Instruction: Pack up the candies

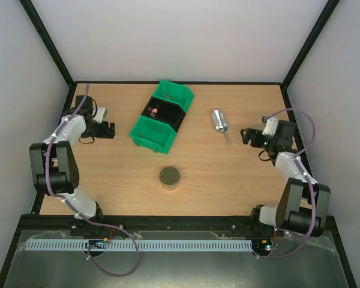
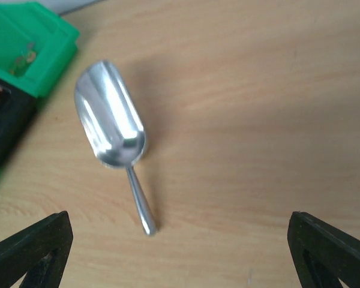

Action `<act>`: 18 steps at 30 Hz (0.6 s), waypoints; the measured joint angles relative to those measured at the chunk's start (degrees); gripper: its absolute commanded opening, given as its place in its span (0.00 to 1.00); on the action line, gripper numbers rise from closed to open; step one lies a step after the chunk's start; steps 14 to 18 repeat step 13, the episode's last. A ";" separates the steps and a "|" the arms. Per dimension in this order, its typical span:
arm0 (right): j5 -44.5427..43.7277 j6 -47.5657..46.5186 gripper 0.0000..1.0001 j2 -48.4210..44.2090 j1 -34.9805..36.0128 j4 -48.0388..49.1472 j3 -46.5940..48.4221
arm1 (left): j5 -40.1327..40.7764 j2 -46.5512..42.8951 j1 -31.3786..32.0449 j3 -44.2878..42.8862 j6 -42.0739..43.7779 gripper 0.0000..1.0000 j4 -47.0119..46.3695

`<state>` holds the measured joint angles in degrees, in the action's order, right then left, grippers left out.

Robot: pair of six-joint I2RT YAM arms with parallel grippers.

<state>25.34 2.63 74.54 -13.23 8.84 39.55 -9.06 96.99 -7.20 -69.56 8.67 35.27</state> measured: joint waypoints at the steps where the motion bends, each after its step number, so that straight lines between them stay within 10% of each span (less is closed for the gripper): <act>1: 0.11 -0.11 0.99 -0.57 0.00 -0.11 -1.62 | 0.15 -0.63 0.00 1.55 -0.11 0.99 -0.39; 18: 1.42 -0.35 0.99 -5.33 0.00 0.07 -6.82 | 1.16 -3.08 0.00 6.75 -2.12 0.99 -6.51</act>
